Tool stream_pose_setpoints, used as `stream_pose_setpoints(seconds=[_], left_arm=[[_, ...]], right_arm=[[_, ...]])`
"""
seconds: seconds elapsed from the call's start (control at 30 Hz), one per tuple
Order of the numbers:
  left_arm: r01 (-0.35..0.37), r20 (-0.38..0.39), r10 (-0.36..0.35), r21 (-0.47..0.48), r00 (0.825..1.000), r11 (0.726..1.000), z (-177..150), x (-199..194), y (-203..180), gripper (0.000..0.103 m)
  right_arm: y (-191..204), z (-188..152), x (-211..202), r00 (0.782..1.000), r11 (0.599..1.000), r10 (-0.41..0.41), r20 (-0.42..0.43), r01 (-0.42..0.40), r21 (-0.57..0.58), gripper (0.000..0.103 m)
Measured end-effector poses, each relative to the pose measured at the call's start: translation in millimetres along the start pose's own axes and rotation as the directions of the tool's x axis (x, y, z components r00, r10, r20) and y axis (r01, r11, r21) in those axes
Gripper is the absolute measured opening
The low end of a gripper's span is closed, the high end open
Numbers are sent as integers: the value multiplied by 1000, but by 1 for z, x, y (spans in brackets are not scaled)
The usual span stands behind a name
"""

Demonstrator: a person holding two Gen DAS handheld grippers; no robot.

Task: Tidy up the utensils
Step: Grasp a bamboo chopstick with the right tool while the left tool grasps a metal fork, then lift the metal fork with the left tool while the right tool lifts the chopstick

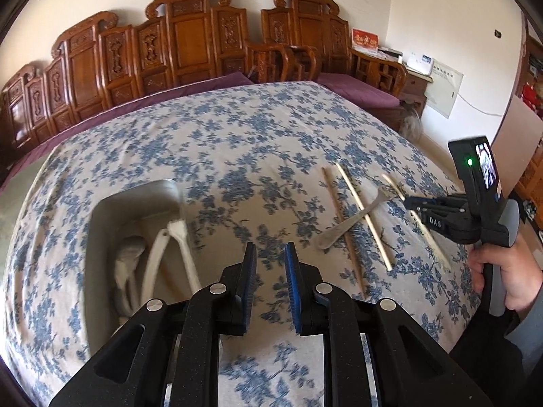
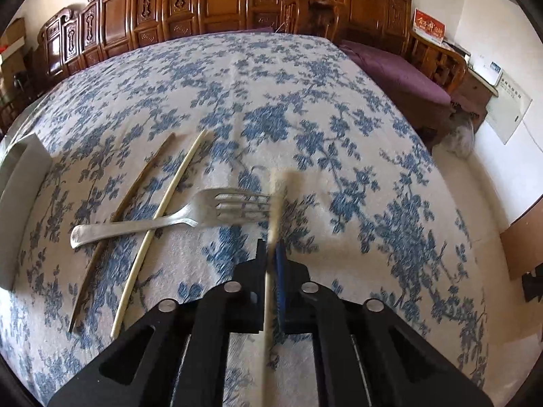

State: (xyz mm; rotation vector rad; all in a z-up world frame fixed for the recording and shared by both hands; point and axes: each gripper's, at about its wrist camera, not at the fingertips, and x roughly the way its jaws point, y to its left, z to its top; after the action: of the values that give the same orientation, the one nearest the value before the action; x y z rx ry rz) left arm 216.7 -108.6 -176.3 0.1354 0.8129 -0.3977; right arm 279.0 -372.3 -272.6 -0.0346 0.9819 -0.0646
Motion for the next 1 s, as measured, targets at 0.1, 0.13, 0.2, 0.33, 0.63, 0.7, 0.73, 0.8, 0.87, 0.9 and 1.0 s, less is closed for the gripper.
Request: stream_pose_setpoints(seconds=[0.1,0.13,0.2,0.33,0.63,0.7,0.73,0.8,0.87,0.9,1.0], left_arm=[[28,-15,-28,0,999,1000,6,14,-9,16],[43,-22,-43,4,999,999,9,22,-15,16],[58,-37,-57,26,998,998,14,34,-24,16],[86,-78,-79,81,994,993,23,63,-48,20],[116,-153,-85,207,985,971,33,113,-87,25],[121,-169,-84,225,982,967,34,119,-92,25],[127,-177,-86,238,981,963,34,121,-96,25],[136,-189,-88,262,978,955,35,125,-100,25],[140,-208,-80,295,975,945,33,129,-106,24],[137,-212,-73,305,975,942,33,130,-108,24],[165,-234,-92,313,968,935,36,132,-109,21]], right_arm=[[-12,6,-1,1000,1000,-2,26,2,27,6],[-16,8,-1,1000,999,6,31,-7,40,6],[-27,10,0,999,997,32,37,-35,73,6],[-42,14,2,997,992,59,57,-65,108,6],[-58,13,1,988,976,127,84,-140,167,6],[-60,13,-1,985,971,143,92,-158,180,6],[-61,13,-2,984,967,150,97,-166,191,6],[-62,14,-3,980,961,170,104,-188,204,6],[-59,15,-4,978,960,179,108,-198,201,6],[-58,15,-4,977,959,183,109,-202,199,6],[-55,16,-5,974,956,197,114,-217,197,6]])
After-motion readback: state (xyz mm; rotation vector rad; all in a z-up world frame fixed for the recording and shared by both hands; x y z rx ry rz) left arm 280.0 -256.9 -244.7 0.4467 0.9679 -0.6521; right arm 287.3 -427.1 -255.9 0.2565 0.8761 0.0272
